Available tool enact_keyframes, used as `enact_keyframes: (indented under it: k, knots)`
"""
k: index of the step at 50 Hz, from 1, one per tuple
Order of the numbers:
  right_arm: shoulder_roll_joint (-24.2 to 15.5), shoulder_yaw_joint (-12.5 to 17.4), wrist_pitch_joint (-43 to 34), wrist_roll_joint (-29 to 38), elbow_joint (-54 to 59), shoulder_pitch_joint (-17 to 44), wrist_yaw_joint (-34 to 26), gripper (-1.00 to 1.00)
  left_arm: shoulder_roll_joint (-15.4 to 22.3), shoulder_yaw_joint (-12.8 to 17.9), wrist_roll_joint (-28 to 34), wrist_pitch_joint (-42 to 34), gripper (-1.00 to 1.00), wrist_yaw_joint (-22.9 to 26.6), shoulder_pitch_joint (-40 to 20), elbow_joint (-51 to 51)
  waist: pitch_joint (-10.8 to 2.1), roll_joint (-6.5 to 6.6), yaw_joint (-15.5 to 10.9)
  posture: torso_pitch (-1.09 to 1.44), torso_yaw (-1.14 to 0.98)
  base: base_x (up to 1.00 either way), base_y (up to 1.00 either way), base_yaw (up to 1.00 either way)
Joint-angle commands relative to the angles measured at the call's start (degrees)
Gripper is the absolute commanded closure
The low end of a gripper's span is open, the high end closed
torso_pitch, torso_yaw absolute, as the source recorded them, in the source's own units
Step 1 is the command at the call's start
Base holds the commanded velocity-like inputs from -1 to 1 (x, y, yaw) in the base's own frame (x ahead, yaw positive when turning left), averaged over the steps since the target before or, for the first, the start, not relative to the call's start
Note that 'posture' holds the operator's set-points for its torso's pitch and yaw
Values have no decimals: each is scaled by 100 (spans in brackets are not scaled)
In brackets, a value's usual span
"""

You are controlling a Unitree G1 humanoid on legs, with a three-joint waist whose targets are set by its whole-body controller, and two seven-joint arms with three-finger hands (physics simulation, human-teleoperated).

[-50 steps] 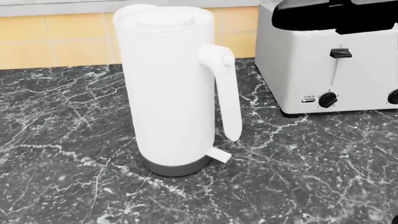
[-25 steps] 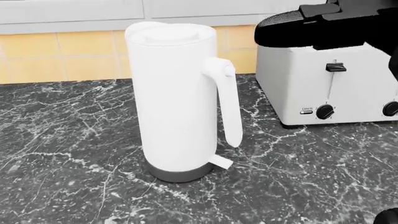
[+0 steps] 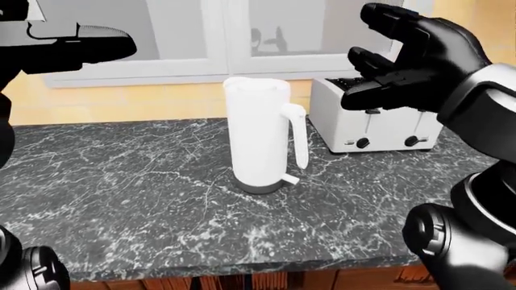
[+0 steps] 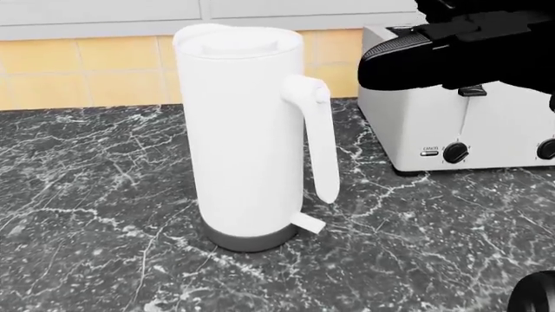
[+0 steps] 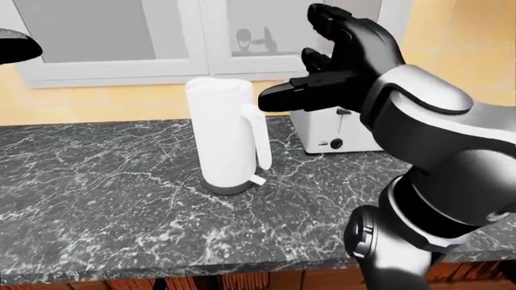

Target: Press the button to open the lid of the electric kettle.

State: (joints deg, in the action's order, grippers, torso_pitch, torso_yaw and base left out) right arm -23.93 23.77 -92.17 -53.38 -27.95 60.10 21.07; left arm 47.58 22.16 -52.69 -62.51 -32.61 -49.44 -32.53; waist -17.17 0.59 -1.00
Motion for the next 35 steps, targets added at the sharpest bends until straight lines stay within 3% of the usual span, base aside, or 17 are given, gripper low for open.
enact_keyframes:
  k: [1, 7, 10, 12, 15, 21, 35]
  knots:
    - [-49, 68, -23, -327, 76, 149, 262, -100, 41, 77, 100, 65, -100, 34, -153, -8, -22, 17, -6, -51, 0, 0, 0, 0]
    - [-107, 101, 20, -2134, 556, 157, 1492, -100, -18, 101, 124, -21, -100, 69, -186, -29, -40, 11, 2, -51, 0, 0, 0, 0]
    - [-474, -199, 525, -3429, 890, 4, 2467, -100, -40, 114, 133, -43, -100, 87, -197, -28, -48, 4, 2, -51, 0, 0, 0, 0]
    - [-962, -592, 1136, -4471, 969, -158, 3145, -100, -46, 129, 116, -69, -100, 78, -206, -32, -55, -7, 0, -51, 0, 0, 0, 0]
    - [-1551, -997, 1829, -5401, 881, -344, 3585, -100, -48, 120, 132, -54, -100, 88, -201, -12, -55, -33, -3, -51, 0, 0, 0, 0]
    - [-1880, -1309, 2137, -5937, 766, -509, 3757, -100, -87, 127, 176, -45, -100, 120, -182, 22, -50, -64, 5, -51, 0, 0, 0, 0]
    - [-1964, -1547, 2041, -5962, 648, -904, 3681, -100, -78, 136, 101, -78, -100, 67, -193, 4, -47, -108, 13, -51, 0, 0, 0, 0]
